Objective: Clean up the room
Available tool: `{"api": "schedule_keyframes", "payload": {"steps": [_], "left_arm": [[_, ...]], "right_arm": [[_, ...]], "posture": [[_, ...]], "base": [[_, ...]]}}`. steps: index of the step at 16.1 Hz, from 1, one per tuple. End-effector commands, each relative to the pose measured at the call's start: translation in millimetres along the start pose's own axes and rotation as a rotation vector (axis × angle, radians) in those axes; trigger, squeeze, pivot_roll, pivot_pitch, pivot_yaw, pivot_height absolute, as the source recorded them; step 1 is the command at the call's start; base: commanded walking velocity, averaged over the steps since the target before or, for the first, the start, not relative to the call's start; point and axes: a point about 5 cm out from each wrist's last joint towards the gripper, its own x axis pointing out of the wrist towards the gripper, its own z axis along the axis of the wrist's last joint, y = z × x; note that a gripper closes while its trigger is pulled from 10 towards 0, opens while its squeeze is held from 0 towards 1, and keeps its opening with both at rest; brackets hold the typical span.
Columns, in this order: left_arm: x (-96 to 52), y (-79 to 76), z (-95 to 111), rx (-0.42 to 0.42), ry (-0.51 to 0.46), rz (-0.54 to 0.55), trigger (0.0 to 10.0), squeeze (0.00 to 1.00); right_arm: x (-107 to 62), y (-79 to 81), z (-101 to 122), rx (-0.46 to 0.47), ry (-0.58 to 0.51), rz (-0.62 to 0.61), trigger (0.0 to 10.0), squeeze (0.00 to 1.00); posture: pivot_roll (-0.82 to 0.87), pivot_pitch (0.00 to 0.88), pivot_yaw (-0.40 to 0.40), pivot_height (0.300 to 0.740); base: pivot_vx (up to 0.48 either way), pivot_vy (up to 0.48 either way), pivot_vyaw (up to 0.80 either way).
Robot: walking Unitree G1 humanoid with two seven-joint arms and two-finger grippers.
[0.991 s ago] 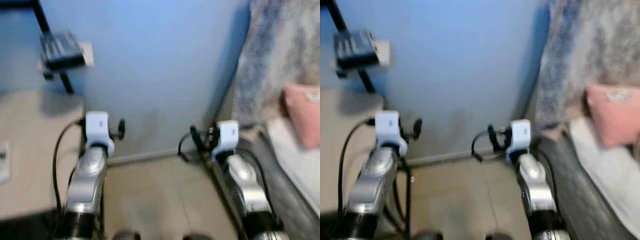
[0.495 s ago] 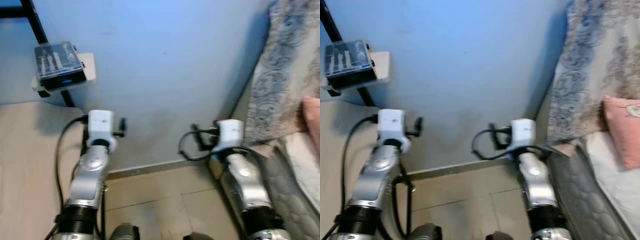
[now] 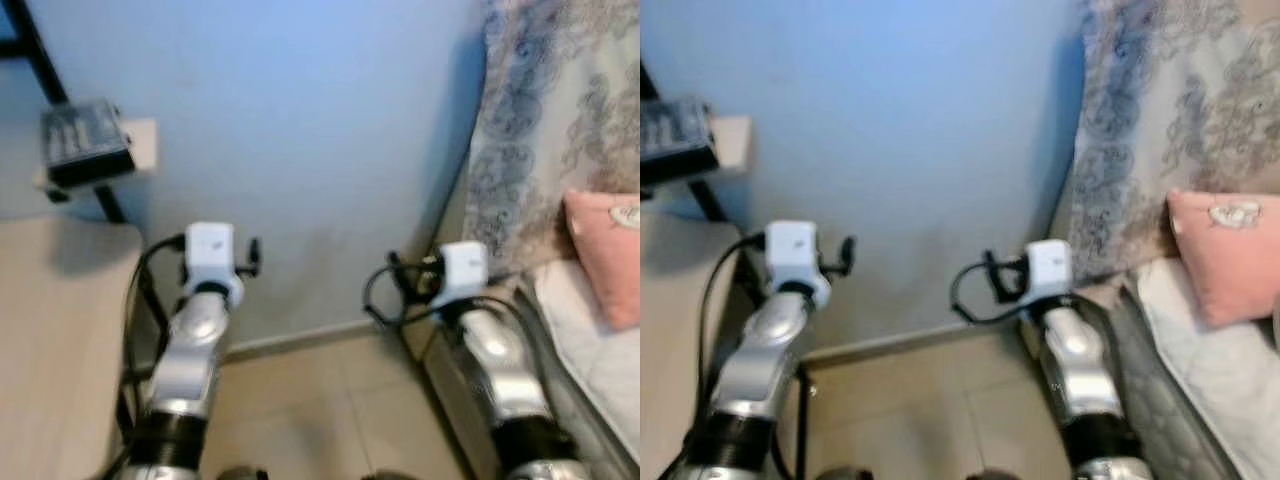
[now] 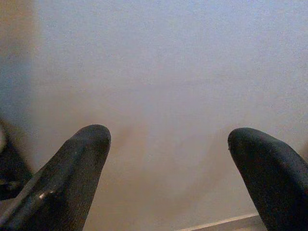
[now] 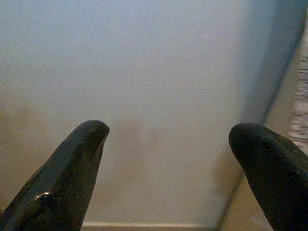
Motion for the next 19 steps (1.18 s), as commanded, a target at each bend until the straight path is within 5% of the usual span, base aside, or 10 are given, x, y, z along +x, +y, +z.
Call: {"api": "schedule_keyframes", "payload": {"steps": [1, 5, 7, 8, 10, 12, 14, 15, 19], "left_arm": [[-0.1, 9.7, -3.3, 0.004, 0.017, 0.055, 10.0, 0.00], [13.4, 12.3, -21.4, -0.095, 0.135, 0.145, 10.0, 0.00], [24.9, -1.0, -46.5, -0.153, 0.272, 0.043, 10.0, 0.00], [21.0, -21.1, -78.2, -0.184, 0.430, -0.101, 10.0, 0.00], [-2.0, -41.2, -114.8, -0.213, 0.622, -0.206, 10.0, 0.00], [-20.5, -46.7, -137.5, -0.163, 0.726, -0.191, 10.0, 0.00], [-64.7, -48.0, -179.2, -0.126, 0.961, -0.204, 10.0, 0.00], [-75.8, -44.6, -188.3, -0.040, 1.017, -0.229, 10.0, 0.00], [-70.0, -49.5, -183.4, -0.039, 0.973, -0.262, 10.0, 0.00]], "right_arm": [[3.6, 7.1, 1.2, 0.001, -0.006, 0.023, 10.0, 0.04], [22.3, 12.7, -9.2, 0.047, 0.111, 0.015, 10.0, 0.04], [30.7, 14.0, -20.4, 0.109, 0.198, -0.026, 10.0, 0.04], [32.2, 14.9, -34.0, 0.185, 0.284, -0.080, 10.0, 0.04], [19.7, 15.5, -62.2, 0.221, 0.474, -0.145, 10.0, 0.05], [-1.4, 19.2, -91.9, 0.202, 0.667, -0.188, 10.0, 0.05], [-40.8, 20.4, -129.9, 0.144, 0.906, -0.239, 10.0, 0.05], [-46.9, 21.0, -135.0, 0.115, 0.937, -0.236, 10.0, 0.04], [-51.1, 23.7, -138.7, 0.075, 0.981, -0.219, 10.0, 0.04]], "posture": [[-0.04, 0.000, -0.007, 0.698], [-0.05, 0.000, -0.012, 0.698], [-0.03, 0.000, -0.023, 0.698], [-0.04, 0.000, -0.030, 0.698], [-0.06, 0.000, -0.039, 0.698], [-0.09, 0.000, -0.038, 0.698], [-0.11, 0.000, -0.053, 0.698], [-0.12, 0.000, -0.051, 0.698], [-0.12, 0.000, -0.061, 0.698]], "base": [[0.311, -0.360, 0.00], [0.099, 0.000, 0.00], [0.000, 0.000, 0.00], [0.000, 0.000, 0.00], [0.000, 0.000, 0.00], [0.000, 0.000, 0.00], [0.000, 0.000, 0.00], [0.000, 0.000, 0.00], [0.000, 0.000, 0.00]]}}
